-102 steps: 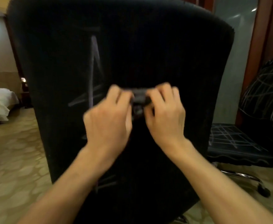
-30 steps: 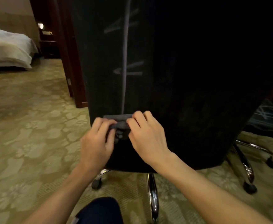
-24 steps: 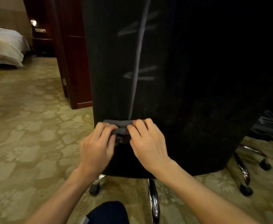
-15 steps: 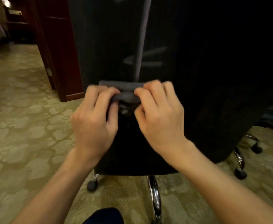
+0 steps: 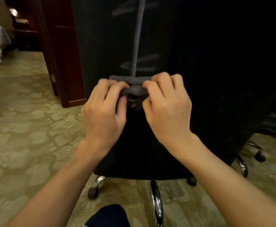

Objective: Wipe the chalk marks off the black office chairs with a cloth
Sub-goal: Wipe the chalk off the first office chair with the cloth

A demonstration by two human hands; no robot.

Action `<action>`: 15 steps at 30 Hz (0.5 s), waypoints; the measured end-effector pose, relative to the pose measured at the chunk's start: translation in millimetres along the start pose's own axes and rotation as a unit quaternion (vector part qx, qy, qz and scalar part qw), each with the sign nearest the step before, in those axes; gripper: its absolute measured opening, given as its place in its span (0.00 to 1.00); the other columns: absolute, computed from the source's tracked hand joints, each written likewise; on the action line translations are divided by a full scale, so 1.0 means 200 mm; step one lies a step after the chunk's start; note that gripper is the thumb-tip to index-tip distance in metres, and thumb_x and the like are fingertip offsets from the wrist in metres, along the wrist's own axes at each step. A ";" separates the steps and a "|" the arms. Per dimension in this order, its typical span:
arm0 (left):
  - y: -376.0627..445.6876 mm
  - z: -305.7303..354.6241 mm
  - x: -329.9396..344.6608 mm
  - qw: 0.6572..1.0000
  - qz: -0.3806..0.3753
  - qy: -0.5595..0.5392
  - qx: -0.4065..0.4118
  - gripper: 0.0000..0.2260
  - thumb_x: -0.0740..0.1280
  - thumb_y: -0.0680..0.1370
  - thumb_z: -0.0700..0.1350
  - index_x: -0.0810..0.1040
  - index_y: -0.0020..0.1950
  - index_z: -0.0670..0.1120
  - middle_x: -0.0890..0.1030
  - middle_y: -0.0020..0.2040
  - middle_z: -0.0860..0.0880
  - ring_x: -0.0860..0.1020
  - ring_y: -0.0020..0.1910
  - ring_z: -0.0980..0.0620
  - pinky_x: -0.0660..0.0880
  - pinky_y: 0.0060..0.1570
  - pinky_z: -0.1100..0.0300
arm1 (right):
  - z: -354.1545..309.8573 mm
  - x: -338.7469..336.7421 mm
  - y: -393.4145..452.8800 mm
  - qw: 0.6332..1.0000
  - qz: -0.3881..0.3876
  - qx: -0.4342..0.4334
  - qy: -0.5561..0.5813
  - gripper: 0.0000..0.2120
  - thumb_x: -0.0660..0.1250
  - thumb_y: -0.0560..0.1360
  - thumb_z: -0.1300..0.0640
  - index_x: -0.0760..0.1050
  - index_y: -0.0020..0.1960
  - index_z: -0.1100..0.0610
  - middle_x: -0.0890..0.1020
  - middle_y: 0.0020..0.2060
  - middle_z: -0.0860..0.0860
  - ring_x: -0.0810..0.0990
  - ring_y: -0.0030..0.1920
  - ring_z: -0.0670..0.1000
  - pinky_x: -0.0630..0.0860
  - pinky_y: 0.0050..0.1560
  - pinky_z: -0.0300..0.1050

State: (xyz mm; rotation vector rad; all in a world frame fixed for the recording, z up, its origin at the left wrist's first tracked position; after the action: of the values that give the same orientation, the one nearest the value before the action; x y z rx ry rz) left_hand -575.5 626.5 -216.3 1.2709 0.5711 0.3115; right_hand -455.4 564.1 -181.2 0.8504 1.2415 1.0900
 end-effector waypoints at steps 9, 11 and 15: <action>-0.46 -0.01 0.18 0.996 -0.090 -0.007 0.014 0.07 0.67 0.79 0.39 0.83 0.53 0.38 0.81 0.48 0.44 0.80 0.44 0.46 0.78 0.41 0.53 | 0.03 0.13 -0.46 0.987 -0.143 -0.071 -0.012 0.09 0.62 0.79 0.63 0.81 0.48 0.61 0.81 0.45 0.56 0.74 0.41 0.57 0.66 0.37 0.49; -0.31 0.00 0.15 0.998 -0.064 -0.011 0.018 0.07 0.68 0.79 0.38 0.82 0.53 0.38 0.81 0.49 0.43 0.79 0.46 0.44 0.76 0.44 0.52 | 0.04 0.09 -0.32 0.994 -0.096 -0.059 -0.016 0.09 0.62 0.79 0.64 0.81 0.47 0.62 0.81 0.44 0.57 0.74 0.40 0.59 0.68 0.35 0.52; 0.11 0.04 0.04 0.999 0.027 -0.018 0.026 0.07 0.67 0.80 0.39 0.82 0.54 0.39 0.80 0.49 0.41 0.79 0.47 0.41 0.75 0.46 0.50 | 0.08 -0.04 0.07 0.998 0.015 -0.041 -0.040 0.07 0.64 0.75 0.66 0.81 0.47 0.63 0.82 0.45 0.58 0.75 0.39 0.60 0.70 0.35 0.53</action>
State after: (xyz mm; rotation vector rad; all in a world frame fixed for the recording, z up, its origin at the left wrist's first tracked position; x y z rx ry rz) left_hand -562.6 629.8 -195.5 1.3405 0.5171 0.3187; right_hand -442.8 561.3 -163.4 0.8441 1.1136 1.1126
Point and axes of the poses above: each hand's wrist, its own y-axis towards the middle knuckle, its own x-axis out of the palm, z = x × y, the point moved 6 cm from there along y, towards the middle knuckle
